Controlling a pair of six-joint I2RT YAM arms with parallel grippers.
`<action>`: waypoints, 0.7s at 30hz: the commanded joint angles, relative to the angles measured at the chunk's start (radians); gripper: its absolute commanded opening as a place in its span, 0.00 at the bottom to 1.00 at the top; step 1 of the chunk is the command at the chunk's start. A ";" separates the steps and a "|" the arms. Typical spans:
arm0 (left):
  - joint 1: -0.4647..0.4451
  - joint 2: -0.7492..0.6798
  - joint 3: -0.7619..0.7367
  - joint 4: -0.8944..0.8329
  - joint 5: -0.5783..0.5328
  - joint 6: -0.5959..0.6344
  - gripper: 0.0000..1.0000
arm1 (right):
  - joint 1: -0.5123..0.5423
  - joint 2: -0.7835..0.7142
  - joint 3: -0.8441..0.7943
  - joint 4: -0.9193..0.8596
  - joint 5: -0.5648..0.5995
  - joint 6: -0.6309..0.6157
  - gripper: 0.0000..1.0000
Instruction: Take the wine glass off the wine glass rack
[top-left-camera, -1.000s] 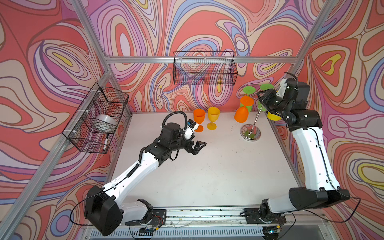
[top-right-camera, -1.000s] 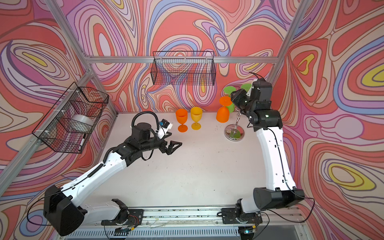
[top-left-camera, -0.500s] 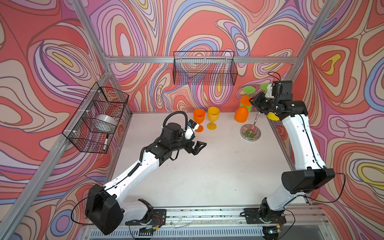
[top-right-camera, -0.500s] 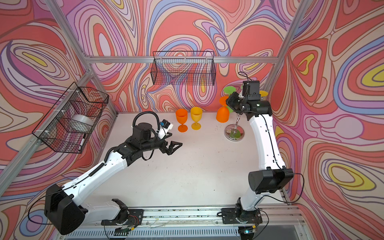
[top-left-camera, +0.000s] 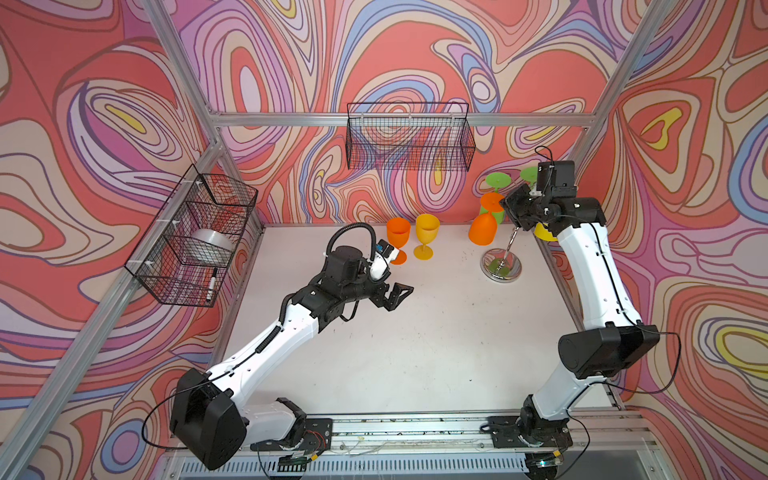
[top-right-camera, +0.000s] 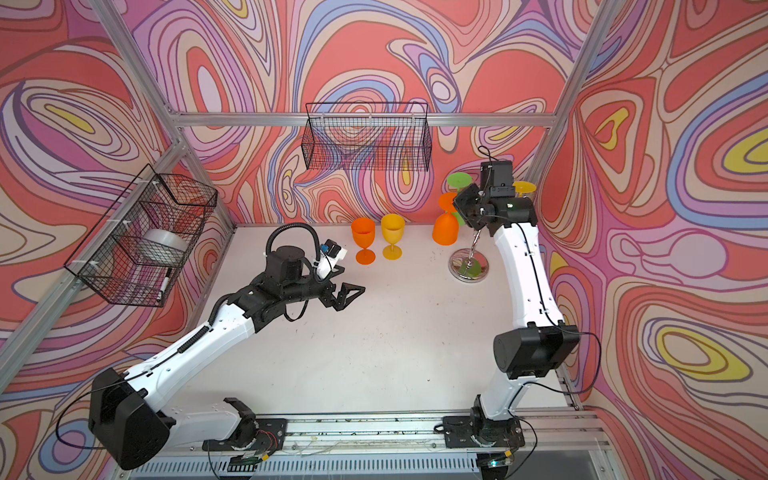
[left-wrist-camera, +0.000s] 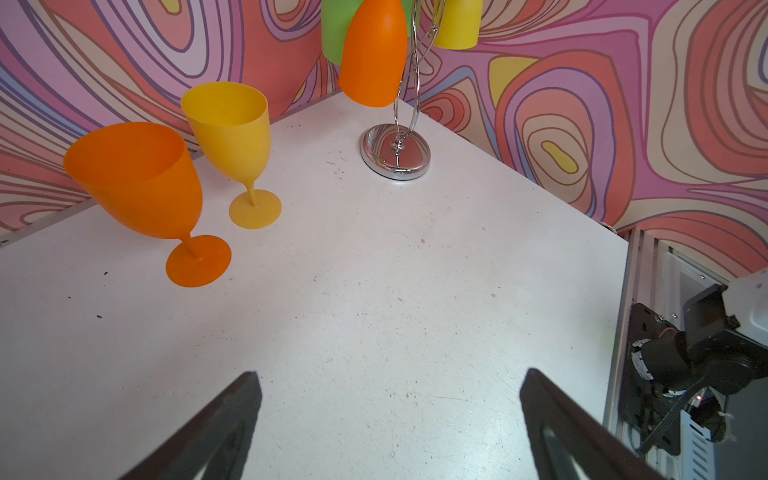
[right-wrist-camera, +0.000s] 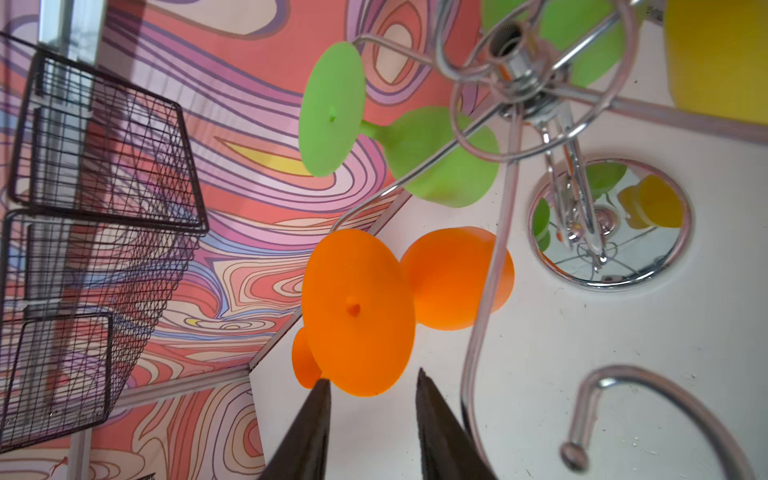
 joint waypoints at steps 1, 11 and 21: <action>-0.004 0.015 0.016 -0.013 0.000 0.013 0.97 | 0.015 -0.003 0.023 -0.045 0.088 0.041 0.36; -0.005 0.028 0.016 -0.010 0.000 0.012 0.98 | 0.025 -0.021 0.032 -0.130 0.238 -0.007 0.37; -0.004 0.025 0.016 -0.010 0.000 0.010 0.97 | 0.025 -0.085 0.028 -0.100 0.381 -0.132 0.38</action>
